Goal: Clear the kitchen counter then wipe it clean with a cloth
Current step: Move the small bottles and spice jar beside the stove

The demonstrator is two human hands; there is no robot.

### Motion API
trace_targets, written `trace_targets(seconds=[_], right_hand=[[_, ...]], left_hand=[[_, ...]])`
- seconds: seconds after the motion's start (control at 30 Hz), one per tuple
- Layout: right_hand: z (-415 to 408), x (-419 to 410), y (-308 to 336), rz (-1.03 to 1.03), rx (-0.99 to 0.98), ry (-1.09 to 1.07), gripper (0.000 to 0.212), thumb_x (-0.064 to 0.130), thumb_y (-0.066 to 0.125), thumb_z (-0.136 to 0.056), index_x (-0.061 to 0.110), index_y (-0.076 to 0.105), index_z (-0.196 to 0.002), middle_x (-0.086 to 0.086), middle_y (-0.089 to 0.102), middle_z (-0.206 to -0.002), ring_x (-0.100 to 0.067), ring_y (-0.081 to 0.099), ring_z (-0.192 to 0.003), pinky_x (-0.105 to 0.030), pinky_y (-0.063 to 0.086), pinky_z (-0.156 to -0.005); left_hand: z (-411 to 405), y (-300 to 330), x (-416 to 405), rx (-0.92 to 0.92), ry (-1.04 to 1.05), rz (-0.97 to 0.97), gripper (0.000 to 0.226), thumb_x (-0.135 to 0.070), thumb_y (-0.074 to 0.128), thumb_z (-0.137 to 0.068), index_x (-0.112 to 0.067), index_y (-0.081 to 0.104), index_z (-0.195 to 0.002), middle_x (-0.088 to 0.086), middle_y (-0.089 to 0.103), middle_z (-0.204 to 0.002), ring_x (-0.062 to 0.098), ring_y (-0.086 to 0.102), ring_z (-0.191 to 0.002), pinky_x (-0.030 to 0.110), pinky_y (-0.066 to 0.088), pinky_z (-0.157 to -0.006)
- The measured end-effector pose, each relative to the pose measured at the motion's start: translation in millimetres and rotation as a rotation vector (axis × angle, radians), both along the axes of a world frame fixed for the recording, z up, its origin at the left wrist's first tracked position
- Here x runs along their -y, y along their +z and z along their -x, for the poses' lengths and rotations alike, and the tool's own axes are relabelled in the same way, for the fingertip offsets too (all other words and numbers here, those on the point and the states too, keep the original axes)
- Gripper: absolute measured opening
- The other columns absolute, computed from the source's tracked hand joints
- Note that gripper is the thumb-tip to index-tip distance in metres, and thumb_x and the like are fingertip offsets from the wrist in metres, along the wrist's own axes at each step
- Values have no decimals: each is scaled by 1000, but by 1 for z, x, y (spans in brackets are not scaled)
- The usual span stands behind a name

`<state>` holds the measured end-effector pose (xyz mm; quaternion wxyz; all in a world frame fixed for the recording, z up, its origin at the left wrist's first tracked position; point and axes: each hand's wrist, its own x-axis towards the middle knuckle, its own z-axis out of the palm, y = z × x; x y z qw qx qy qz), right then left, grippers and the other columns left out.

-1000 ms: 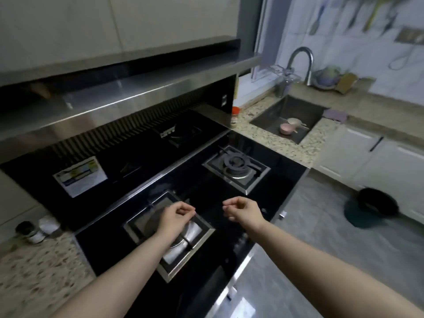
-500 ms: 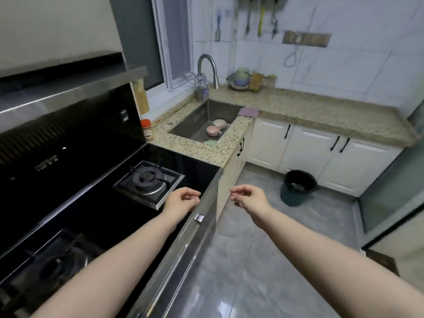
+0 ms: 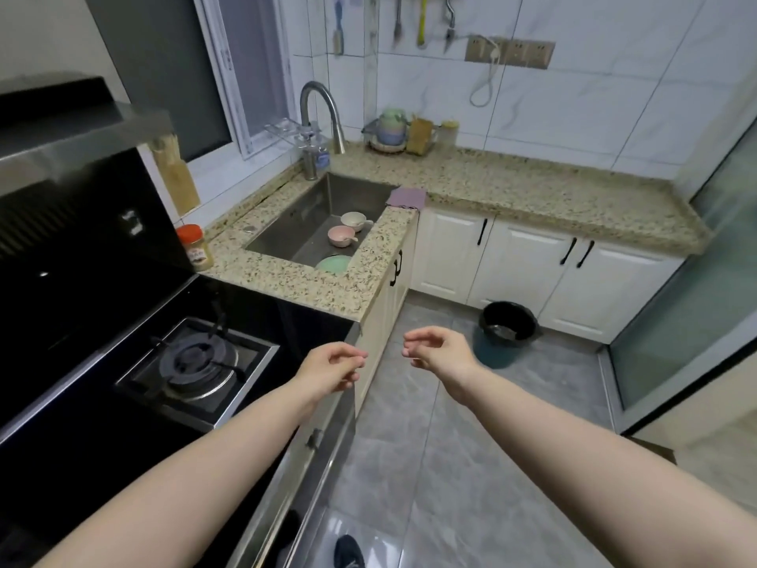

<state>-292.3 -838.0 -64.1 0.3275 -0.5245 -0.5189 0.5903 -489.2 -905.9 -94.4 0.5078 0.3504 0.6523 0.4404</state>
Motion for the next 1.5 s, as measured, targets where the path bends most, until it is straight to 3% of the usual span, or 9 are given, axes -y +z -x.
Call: trace_targets(seconds=[0.13,0.53,0.87,1.03,1.13,1.23,1.33,1.43,1.5], right_hand=[[32,-53,-8,2,109,36,18,-9,60,-89,-5,67,-105,-15,68,-84,-13,64,-71,-17,51,-58],[172,-157,21,-33,244,342,14,6,63,-91,15,72,-86,2,71,-74,-9,62,-61,-17,39,-50],[300,-230,-5,-18,296,638,29,-11,40,-95,3,63,-102,-7,65,-81,-7,61,-51,-15,42,-45],[374,-267,-40,-15,310,804,21,-7,51,-94,0,68,-103,-2,66,-76,-4,60,-54,-13,48,-53],[415,-295,-54,-231,381,1001,21,-3,50,-97,-4,64,-111,-4,61,-85,-8,55,-70,-14,43,-66],[452,-319,-57,-244,363,1043,21,-3,42,-99,-6,55,-115,-5,50,-86,-9,46,-74,-19,42,-72],[489,-349,-61,-260,369,1109,54,10,69,-87,14,51,-137,-5,61,-114,-20,60,-107,-32,48,-97],[527,-363,-55,-267,335,1187,81,12,75,-83,19,33,-151,-10,48,-143,-28,49,-129,-34,46,-100],[554,-369,-56,-343,350,1230,92,12,77,-80,18,24,-155,-10,37,-154,-30,40,-138,-44,42,-109]], left_hand=[[36,-8,-55,128,77,29,12,-9,66,-91,-13,74,-101,2,70,-87,7,64,-69,18,55,-63],[174,4,-131,294,291,61,16,-16,69,-91,-21,75,-105,-2,76,-102,9,69,-83,22,56,-69],[236,19,-121,463,565,-32,16,-15,63,-94,-20,73,-106,-3,77,-95,15,68,-87,25,54,-73],[264,15,-139,431,719,-23,18,-16,62,-95,-19,71,-110,1,75,-105,18,70,-94,29,54,-84],[279,6,-162,443,871,9,19,-13,60,-96,-18,67,-114,4,72,-112,21,69,-100,30,55,-83],[292,-2,-182,429,979,57,22,-11,58,-97,-17,67,-117,4,71,-115,21,69,-102,30,55,-77],[302,-8,-205,437,1045,59,22,-12,58,-98,-17,66,-118,3,74,-113,23,71,-102,31,56,-80],[310,-11,-223,449,1070,28,21,-13,56,-99,-17,66,-117,3,74,-110,23,71,-102,32,56,-82],[313,-16,-232,467,1092,30,20,-14,56,-99,-18,65,-117,1,75,-108,22,71,-102,32,55,-84]])
